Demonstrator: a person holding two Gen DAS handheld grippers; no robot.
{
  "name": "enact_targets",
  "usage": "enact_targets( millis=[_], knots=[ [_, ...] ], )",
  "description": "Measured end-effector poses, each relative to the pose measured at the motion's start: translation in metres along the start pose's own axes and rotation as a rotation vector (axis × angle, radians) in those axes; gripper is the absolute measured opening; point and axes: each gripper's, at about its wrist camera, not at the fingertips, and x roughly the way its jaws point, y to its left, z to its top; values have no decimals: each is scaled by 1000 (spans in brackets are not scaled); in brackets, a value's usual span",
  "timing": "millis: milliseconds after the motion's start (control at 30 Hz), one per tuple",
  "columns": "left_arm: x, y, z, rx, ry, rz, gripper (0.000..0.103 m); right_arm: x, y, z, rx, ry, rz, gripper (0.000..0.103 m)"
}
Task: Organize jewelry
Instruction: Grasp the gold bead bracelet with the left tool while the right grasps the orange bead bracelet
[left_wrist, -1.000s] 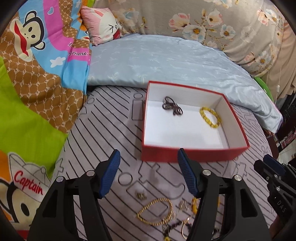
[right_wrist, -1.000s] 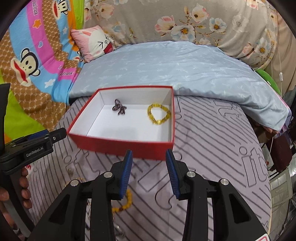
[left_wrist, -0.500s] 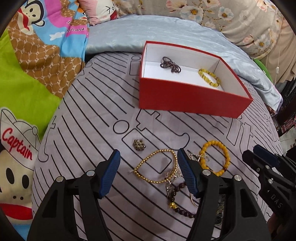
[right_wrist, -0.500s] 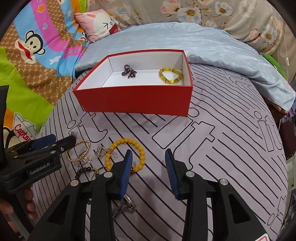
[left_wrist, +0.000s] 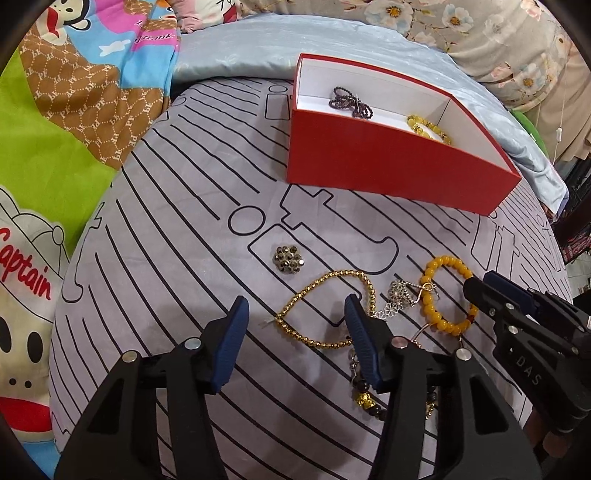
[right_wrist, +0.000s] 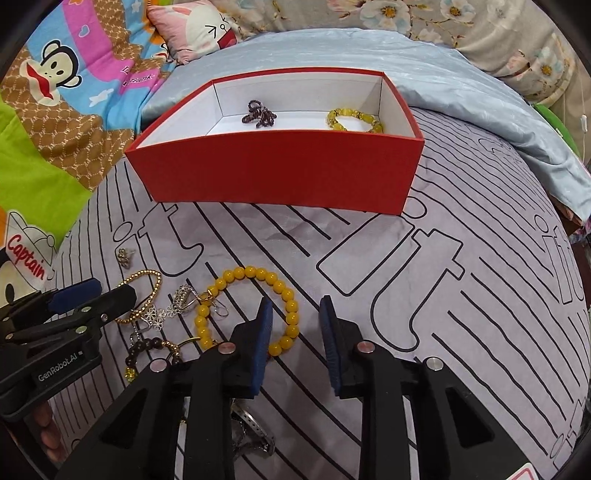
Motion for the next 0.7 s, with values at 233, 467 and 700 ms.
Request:
enact_targets(
  millis=[233,467,700],
  knots=[
    [3,-1,-1,9,-6,2,42,1,0,-2,-18,-3,-19,14],
    [3,-3,-1,24,-11,-11,28,0,-4,-5,-18,3,-21,6],
    [3,-7,-2,33,4,-53,8,-4,-11,-9,18,13,-1,6]
  ],
)
